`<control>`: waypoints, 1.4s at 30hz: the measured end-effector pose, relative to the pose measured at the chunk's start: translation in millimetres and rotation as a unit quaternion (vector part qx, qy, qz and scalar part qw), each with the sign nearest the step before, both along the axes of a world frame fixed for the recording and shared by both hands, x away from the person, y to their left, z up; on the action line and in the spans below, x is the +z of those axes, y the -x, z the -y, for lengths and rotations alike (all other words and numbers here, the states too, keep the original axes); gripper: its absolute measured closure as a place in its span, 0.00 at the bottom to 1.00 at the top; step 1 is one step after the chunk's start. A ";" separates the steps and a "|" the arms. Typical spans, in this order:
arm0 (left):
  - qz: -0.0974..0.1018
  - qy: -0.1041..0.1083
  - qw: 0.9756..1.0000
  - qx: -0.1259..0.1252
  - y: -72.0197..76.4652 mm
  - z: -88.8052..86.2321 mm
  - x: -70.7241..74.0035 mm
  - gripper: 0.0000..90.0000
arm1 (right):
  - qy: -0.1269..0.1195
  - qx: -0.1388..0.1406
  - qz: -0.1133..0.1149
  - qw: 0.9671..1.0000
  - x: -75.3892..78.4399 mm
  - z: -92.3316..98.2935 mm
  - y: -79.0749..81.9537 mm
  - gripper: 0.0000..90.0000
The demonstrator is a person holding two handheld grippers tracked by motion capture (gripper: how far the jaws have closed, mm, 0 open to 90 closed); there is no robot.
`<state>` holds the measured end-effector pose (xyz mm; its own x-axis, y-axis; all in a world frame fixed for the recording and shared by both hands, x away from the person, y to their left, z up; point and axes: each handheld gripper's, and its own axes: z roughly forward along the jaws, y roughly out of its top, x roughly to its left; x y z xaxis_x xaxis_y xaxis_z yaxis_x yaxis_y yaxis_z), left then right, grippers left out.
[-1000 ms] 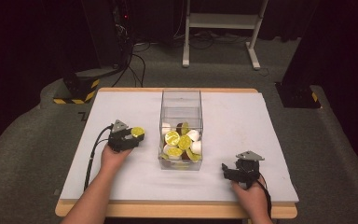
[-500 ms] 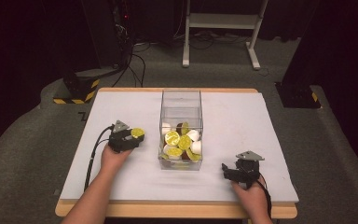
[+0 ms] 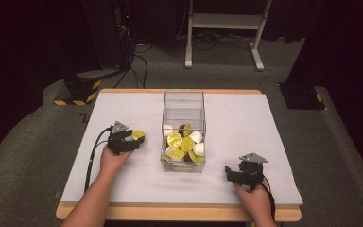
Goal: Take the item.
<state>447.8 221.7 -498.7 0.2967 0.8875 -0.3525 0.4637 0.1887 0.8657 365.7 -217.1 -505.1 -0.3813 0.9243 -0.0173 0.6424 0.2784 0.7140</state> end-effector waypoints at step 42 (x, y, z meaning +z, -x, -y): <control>0.011 0.018 1.000 -0.005 70.3 -33.1 16.0 0.40 | 0.000 0.000 0.000 1.000 0.0 0.0 0.0 0.16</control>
